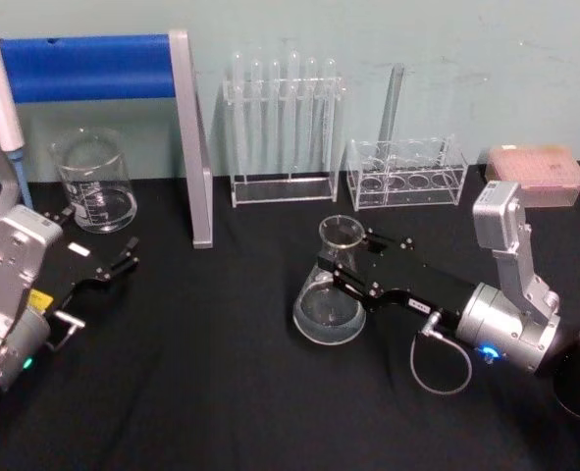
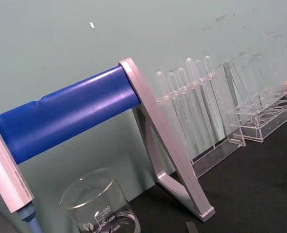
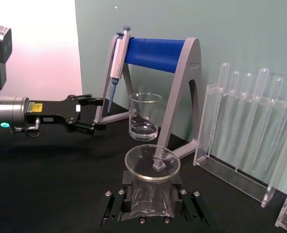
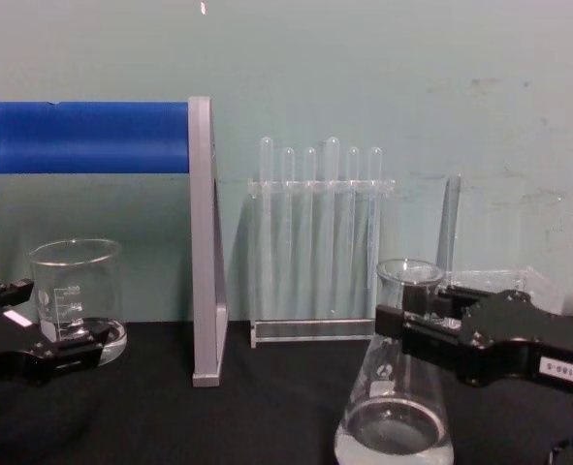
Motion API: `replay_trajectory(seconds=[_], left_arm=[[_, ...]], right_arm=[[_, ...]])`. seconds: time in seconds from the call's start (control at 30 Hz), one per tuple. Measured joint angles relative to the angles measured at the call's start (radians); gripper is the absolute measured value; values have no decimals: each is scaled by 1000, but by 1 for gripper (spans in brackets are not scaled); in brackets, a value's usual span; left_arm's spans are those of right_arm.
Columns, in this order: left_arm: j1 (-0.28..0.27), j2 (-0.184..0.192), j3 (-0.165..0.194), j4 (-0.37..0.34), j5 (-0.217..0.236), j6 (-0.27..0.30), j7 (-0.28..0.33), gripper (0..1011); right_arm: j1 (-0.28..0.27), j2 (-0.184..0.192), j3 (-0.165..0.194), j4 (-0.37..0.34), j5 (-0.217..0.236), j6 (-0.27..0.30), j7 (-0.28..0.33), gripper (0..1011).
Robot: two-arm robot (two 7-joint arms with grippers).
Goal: Grasp the erlenmeyer flask with one hand, shake it three times, then place it back.
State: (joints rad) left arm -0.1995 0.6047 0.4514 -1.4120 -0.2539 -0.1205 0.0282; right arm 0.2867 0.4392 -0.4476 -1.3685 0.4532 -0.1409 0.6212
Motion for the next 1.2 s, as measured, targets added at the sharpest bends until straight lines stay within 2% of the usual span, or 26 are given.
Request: replay_trajectory(seconds=[0.47, 1.2], left_arm=[[0, 0, 0, 0, 0, 0, 0, 1001], [0, 0, 0, 0, 0, 0, 0, 1001]], right_arm=[[14, -10, -18, 45, -6, -19, 24, 449], [13, -6, -31, 52, -6, -6, 31, 449]])
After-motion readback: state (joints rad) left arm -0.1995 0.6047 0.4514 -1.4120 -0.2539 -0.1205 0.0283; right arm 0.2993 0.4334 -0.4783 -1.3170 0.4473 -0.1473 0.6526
